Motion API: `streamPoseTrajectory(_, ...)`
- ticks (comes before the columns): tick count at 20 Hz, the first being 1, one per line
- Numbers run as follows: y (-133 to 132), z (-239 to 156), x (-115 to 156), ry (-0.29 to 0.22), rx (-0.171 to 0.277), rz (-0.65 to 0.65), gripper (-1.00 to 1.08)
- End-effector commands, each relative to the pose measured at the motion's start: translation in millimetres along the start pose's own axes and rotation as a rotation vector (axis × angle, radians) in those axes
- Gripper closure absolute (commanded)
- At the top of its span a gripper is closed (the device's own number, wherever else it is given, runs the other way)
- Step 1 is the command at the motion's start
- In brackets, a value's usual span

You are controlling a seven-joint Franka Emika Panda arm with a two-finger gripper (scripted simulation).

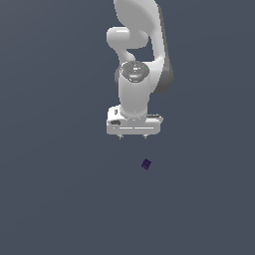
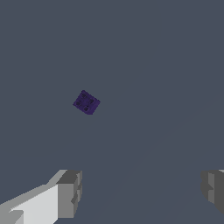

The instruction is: Pick up the object and move it to a goal position.

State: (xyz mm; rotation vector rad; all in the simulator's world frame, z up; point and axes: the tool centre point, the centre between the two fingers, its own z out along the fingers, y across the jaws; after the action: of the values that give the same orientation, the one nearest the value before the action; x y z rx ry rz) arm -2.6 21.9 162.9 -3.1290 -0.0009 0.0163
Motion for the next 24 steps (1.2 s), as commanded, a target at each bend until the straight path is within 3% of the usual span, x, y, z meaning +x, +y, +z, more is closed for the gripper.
streamPoseTrajectory(1, 0, 0, 0, 0.000, 0.000, 0.000, -0.92)
streamPoseTrajectory(10, -25, 5, 0, -0.014, 0.024, 0.006, -0.92)
streamPoseTrajectory(24, -30, 16, 10, -0.012, 0.021, 0.088, -0.92)
